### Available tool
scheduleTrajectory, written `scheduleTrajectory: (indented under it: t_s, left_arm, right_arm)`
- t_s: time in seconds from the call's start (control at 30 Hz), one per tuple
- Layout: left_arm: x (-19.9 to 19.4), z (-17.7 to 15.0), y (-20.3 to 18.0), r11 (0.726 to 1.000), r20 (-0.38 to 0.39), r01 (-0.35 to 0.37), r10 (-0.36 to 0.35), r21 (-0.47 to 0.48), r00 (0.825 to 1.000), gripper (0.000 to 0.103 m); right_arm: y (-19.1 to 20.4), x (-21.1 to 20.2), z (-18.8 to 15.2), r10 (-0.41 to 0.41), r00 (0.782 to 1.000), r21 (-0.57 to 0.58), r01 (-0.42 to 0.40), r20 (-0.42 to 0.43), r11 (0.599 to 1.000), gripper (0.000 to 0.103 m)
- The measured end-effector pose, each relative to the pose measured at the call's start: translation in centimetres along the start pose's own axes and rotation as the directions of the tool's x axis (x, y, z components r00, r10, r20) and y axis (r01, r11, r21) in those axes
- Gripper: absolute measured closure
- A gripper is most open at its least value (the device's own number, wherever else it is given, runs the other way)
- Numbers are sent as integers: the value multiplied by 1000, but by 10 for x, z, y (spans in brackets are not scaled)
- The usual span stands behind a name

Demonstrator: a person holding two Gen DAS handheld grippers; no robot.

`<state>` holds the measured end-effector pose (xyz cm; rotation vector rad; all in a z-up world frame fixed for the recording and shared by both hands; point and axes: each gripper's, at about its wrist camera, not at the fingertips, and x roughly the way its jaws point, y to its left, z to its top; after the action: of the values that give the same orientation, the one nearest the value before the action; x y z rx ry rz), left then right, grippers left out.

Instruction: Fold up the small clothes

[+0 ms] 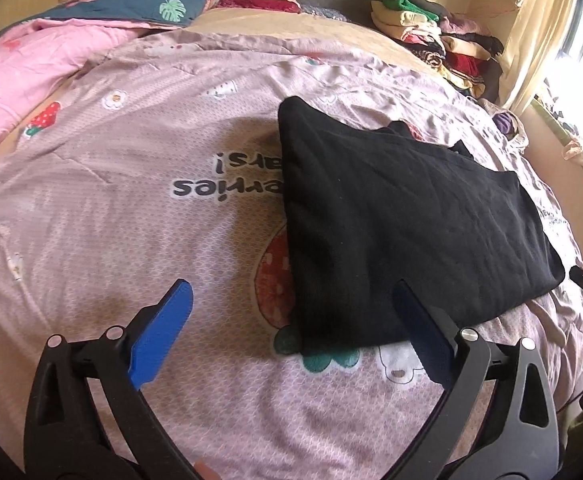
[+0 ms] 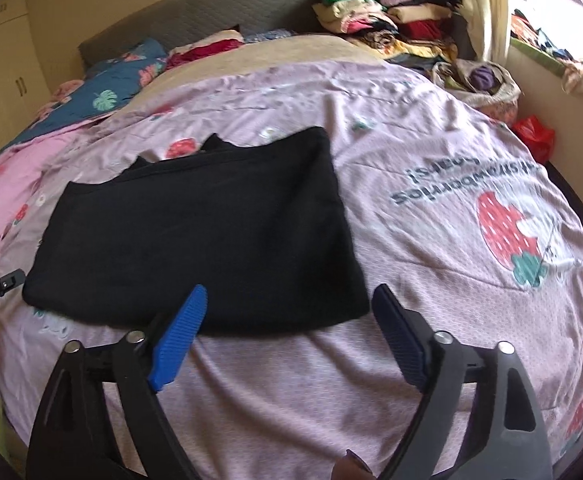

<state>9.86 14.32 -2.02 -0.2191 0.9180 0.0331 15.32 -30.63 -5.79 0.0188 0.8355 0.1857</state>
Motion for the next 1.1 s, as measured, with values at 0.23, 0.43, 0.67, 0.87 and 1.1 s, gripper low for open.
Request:
scheduleTrajectory:
  t_s: [0.23,0.43,0.67,0.87,1.1]
  left_arm:
    - [-13,-1,12,1000,20,-16,16,-15,1000,10]
    - [-19,-1,28,999,34,-30,32,-37,999,10]
    - [-23,4,44,997,48,-40,43,-59,998,10]
    - [-23,14,55,996,59,-38,43,-83,997,10]
    - [-17,29,58,996,72,-39,45,-86,996,10]
  right_arm:
    - [34,-7,5,35,999,-57,-34,15,998,9]
    - [73,-7,5,61,998,-146,-59,7,988,7]
    - [130,1,0,86,996,-267,-84,-4,960,7]
    - [181,10,-9,101,995,-393,-100,-17,914,7]
    - [229,24,-20,124,991,-491,-129,-43,862,7]
